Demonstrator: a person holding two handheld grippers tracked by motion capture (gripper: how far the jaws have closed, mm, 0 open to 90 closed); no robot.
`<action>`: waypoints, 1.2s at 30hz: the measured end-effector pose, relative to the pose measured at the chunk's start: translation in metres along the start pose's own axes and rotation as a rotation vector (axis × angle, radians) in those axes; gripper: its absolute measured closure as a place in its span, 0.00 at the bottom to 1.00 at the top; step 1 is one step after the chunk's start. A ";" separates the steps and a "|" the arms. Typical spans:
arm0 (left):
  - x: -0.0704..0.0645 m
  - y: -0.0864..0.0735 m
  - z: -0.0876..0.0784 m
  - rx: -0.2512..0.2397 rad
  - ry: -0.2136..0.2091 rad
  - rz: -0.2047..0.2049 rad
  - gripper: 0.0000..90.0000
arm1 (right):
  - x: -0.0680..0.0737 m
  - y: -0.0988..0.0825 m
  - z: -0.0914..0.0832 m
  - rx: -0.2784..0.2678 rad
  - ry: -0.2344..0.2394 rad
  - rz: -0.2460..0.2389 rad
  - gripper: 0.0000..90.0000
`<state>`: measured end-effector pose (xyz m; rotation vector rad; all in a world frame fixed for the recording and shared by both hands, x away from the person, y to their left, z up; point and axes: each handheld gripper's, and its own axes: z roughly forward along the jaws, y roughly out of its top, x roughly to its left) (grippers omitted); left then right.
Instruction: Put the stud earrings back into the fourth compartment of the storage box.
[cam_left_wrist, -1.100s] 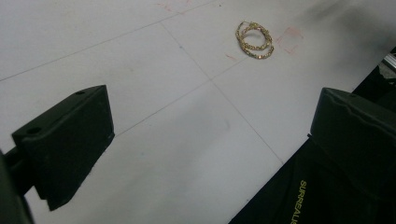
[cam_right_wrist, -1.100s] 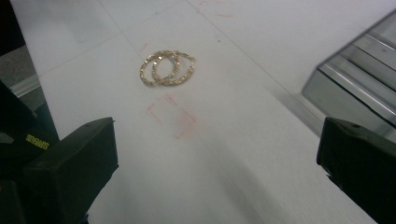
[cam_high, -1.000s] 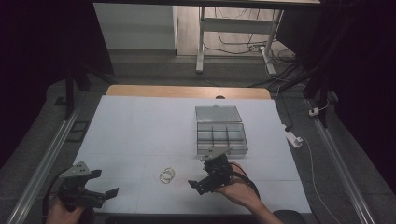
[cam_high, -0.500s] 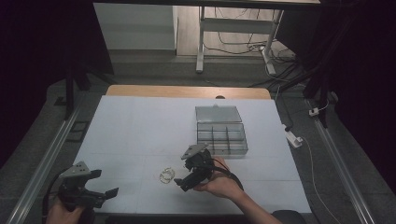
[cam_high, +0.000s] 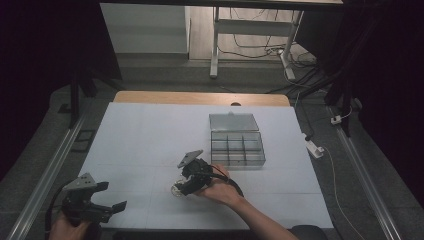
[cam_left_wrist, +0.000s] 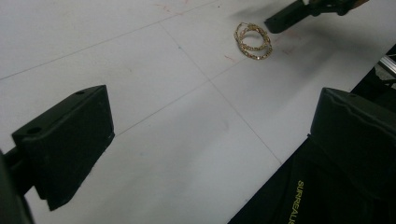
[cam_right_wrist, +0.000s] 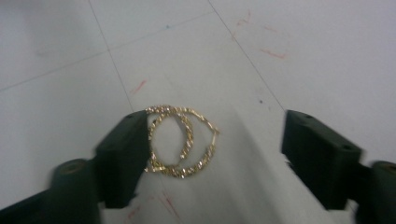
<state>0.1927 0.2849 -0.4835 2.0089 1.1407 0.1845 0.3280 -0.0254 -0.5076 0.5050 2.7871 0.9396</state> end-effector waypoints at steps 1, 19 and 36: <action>0.000 0.000 0.000 0.000 -0.001 0.000 0.00 | 0.001 0.001 0.000 0.013 0.007 -0.006 0.44; 0.000 0.000 0.001 0.008 -0.003 0.001 0.00 | 0.009 0.000 0.016 0.059 0.043 -0.085 0.94; 0.001 0.000 0.001 0.008 -0.009 -0.002 0.00 | -0.002 0.006 -0.007 -0.006 0.035 -0.005 0.94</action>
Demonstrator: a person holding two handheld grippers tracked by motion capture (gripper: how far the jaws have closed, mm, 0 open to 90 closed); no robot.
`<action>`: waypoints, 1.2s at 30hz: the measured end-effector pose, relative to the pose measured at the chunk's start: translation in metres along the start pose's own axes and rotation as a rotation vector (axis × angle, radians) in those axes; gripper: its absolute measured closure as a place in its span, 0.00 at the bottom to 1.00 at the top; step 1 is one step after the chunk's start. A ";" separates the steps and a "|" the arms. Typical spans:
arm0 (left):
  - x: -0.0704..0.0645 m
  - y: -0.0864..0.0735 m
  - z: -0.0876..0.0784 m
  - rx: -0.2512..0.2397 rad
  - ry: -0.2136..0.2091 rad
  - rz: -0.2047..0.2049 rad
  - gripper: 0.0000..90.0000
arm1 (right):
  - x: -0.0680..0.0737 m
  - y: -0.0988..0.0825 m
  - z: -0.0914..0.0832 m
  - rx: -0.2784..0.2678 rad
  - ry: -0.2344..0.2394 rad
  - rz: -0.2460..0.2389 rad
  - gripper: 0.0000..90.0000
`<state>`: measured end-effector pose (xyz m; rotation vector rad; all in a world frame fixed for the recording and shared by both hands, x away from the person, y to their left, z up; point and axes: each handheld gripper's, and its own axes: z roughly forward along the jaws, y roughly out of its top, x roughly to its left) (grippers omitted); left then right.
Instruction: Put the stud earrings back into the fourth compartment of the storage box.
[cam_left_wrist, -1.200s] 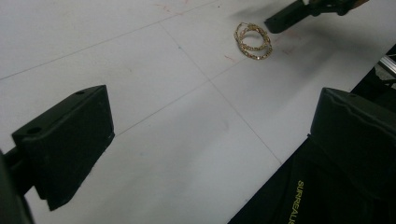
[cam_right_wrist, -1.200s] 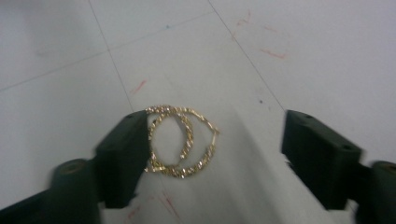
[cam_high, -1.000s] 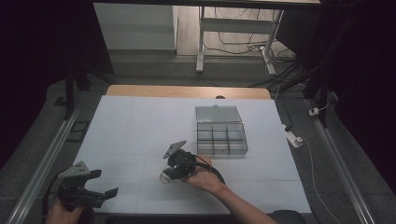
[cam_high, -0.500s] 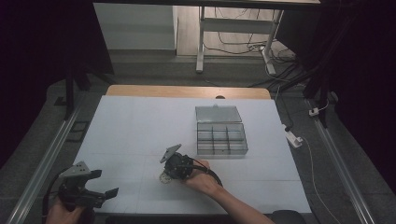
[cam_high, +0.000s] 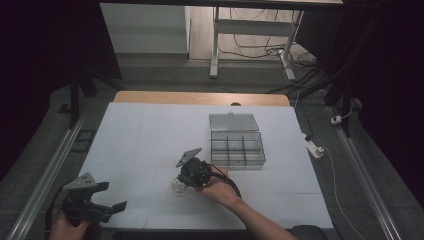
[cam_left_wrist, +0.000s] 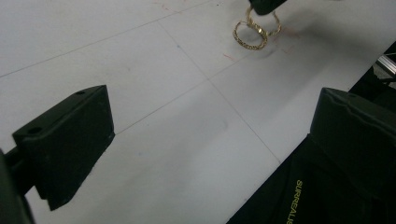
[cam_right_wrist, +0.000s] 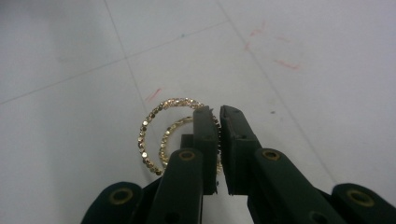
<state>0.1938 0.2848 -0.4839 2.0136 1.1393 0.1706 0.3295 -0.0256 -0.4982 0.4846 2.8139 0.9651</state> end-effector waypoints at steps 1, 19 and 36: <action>0.000 0.000 0.000 0.000 0.000 0.000 0.00 | -0.002 0.000 -0.003 0.004 -0.010 0.001 0.94; 0.000 0.000 0.000 0.000 0.000 0.001 0.00 | -0.051 -0.015 -0.042 -0.052 -0.104 0.132 0.94; 0.000 0.000 0.000 0.000 -0.001 0.003 0.00 | -0.095 -0.038 -0.068 -0.076 -0.218 0.263 0.94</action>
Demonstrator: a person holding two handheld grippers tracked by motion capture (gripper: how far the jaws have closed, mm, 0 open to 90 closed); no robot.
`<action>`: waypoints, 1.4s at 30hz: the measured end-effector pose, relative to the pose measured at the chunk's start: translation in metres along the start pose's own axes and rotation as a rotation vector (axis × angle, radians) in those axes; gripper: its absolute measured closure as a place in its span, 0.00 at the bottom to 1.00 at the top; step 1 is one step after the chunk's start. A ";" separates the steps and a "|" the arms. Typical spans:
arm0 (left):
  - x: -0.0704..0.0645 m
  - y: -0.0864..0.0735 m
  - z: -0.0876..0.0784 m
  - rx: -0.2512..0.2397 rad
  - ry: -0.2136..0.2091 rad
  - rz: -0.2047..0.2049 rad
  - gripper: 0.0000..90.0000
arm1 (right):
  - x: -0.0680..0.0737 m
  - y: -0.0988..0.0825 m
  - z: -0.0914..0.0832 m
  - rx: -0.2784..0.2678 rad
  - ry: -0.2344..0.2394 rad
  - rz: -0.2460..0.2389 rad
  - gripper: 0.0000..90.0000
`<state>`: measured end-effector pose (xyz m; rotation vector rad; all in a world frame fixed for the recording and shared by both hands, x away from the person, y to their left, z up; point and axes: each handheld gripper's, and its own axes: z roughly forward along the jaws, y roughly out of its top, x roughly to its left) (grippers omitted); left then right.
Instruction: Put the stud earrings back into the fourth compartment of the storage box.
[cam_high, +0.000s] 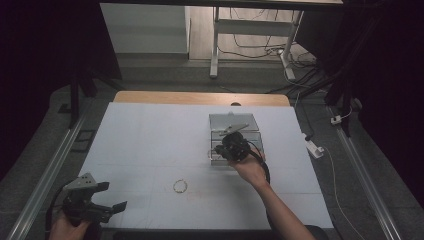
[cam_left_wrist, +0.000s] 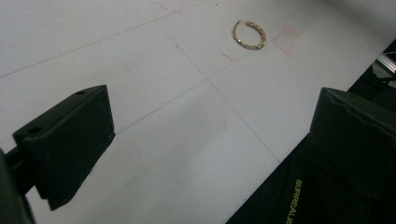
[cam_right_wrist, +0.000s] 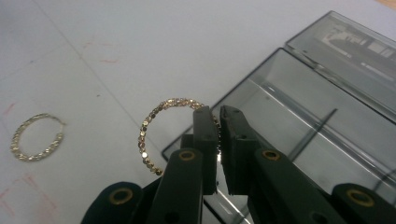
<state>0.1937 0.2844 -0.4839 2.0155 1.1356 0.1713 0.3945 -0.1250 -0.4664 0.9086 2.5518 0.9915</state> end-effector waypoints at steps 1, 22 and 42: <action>0.000 0.000 0.000 0.000 -0.001 0.000 0.00 | -0.002 0.000 0.000 0.004 -0.007 0.005 0.94; 0.000 0.000 0.000 0.003 -0.001 0.000 0.00 | -0.017 -0.012 0.013 0.047 -0.077 0.038 0.94; 0.000 0.000 0.000 0.005 -0.001 0.001 0.00 | -0.018 -0.011 0.013 0.038 -0.055 0.057 0.78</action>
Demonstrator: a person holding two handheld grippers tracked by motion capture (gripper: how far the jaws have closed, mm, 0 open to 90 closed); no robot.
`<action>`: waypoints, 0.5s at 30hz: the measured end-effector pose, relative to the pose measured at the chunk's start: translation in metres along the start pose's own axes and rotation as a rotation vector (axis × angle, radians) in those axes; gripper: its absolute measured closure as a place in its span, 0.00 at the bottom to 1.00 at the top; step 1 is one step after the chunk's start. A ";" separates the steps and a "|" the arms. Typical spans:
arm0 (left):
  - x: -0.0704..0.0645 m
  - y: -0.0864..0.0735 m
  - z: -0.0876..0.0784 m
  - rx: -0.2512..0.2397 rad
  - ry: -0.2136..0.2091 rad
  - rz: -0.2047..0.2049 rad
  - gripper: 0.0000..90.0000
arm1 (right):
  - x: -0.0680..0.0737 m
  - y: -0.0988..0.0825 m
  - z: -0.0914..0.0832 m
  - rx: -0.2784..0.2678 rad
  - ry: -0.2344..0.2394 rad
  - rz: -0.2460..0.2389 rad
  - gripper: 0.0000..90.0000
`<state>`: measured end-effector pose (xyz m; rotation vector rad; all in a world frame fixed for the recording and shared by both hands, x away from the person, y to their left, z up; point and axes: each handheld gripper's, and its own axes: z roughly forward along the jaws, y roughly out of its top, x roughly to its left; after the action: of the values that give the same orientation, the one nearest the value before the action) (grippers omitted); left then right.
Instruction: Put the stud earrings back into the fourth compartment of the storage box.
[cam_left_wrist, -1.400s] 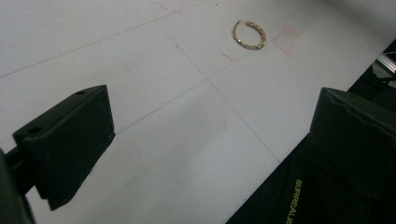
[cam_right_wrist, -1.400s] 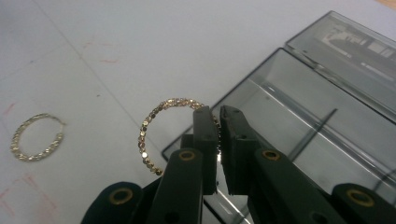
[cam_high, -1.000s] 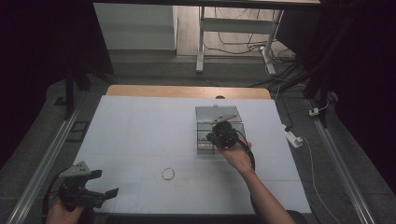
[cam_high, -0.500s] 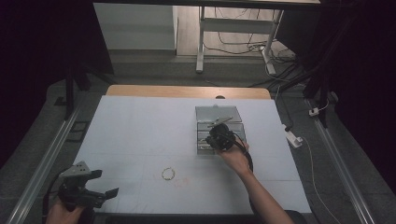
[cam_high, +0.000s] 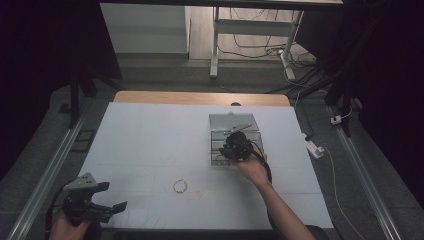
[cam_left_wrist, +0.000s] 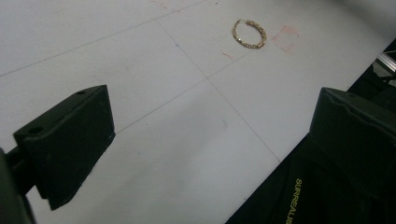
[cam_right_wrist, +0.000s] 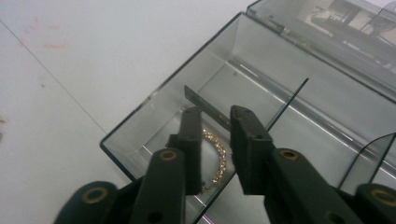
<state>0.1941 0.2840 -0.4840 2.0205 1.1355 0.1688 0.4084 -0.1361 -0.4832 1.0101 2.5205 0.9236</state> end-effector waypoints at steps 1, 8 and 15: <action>0.000 0.000 0.000 0.000 0.000 -0.001 0.00 | 0.000 0.000 -0.001 -0.005 0.003 0.004 0.74; 0.000 0.000 0.000 0.001 0.000 0.000 0.00 | 0.004 0.006 -0.009 -0.021 0.061 0.024 0.50; 0.000 0.000 0.000 0.002 -0.001 -0.001 0.00 | 0.015 0.011 -0.016 -0.027 0.112 -0.002 0.24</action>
<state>0.1942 0.2840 -0.4841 2.0213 1.1358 0.1663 0.3959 -0.1269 -0.4640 0.9725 2.5917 1.0385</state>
